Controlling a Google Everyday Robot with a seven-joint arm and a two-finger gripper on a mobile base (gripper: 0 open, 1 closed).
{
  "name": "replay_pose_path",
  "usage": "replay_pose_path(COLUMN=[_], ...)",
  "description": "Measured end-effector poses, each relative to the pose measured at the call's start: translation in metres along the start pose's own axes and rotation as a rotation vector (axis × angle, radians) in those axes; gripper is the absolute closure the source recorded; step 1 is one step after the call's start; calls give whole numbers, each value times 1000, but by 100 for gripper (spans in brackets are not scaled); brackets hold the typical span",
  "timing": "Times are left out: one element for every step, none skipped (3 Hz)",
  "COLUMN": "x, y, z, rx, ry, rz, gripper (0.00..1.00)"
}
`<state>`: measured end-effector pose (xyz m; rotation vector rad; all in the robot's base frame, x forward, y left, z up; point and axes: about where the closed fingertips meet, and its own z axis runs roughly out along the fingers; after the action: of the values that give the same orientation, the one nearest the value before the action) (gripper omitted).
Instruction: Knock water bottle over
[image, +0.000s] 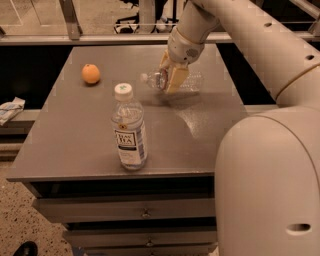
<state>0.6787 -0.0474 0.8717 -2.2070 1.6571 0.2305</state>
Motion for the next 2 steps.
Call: replay_pose_path(x=[-5, -5], y=[2, 7], z=[19, 31], rx=[-6, -20], ry=[34, 67], rz=[-6, -22], gripper=[12, 0])
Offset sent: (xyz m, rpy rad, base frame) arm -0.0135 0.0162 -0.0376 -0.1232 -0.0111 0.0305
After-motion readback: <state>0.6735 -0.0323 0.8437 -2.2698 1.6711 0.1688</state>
